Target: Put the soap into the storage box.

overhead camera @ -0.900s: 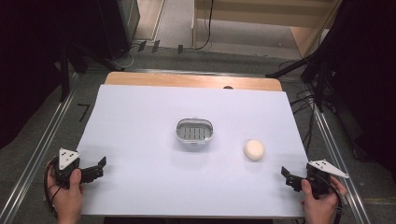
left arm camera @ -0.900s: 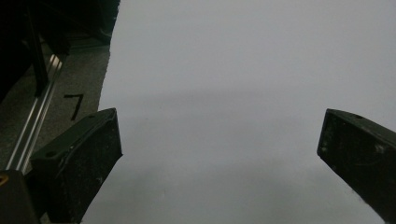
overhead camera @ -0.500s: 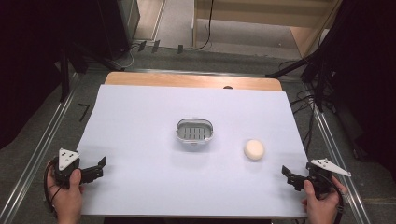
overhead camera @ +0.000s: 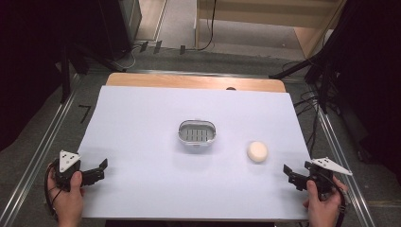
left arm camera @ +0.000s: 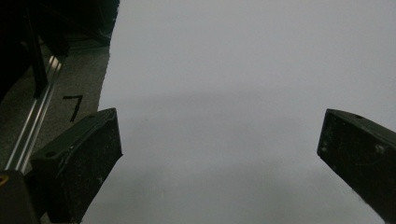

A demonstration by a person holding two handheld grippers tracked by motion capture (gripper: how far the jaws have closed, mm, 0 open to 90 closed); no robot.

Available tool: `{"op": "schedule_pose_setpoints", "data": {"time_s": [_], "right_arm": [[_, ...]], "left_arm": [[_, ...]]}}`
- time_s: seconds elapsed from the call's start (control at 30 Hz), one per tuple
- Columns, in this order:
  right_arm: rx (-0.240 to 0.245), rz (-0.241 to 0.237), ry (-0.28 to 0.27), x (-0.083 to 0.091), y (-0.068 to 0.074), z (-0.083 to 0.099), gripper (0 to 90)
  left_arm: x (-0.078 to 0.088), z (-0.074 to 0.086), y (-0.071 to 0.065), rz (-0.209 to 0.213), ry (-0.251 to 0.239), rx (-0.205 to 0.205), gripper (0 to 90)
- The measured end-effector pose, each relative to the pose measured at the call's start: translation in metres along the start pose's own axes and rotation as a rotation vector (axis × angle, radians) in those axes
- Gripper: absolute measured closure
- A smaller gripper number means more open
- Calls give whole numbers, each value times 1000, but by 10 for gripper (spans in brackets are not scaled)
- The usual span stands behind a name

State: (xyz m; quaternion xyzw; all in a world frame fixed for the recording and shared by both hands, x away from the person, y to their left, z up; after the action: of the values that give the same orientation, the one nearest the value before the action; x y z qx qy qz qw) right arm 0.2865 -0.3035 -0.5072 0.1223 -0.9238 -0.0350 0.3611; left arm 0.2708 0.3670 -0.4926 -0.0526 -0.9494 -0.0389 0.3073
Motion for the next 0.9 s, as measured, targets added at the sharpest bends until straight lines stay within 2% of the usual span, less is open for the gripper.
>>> {"op": "schedule_pose_setpoints", "data": {"time_s": [0.1,0.17,0.23,0.4,0.53,0.9], "right_arm": [[-43,-1,-2,1,0,0,123],[-51,-3,-12,2,2,0,105],[-24,-20,-2,3,8,0,4],[6,-40,14,0,18,-2,0],[10,-93,18,-3,32,-8,0],[15,-111,33,-15,50,-20,0]], "left_arm": [[0,0,0,0,-2,0,3],[0,0,0,0,-2,-1,3],[0,0,0,1,-1,-2,3],[0,0,0,1,-1,-1,3],[0,0,0,1,-4,-3,3],[0,0,-1,0,-5,-6,3]]}}
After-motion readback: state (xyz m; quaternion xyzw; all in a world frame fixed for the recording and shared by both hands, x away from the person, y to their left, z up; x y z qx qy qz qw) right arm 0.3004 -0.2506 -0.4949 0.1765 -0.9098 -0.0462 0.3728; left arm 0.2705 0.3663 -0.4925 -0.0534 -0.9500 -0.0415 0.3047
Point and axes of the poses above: each handheld gripper's, and its own axes: x roughly backward along the jaws, z roughly out of its underside, y roughly to its left, the point moved 5 cm from there along -x, roughly forward along the jaws, and after that the axes turned 1 degree about y, right-handed, at the moved point
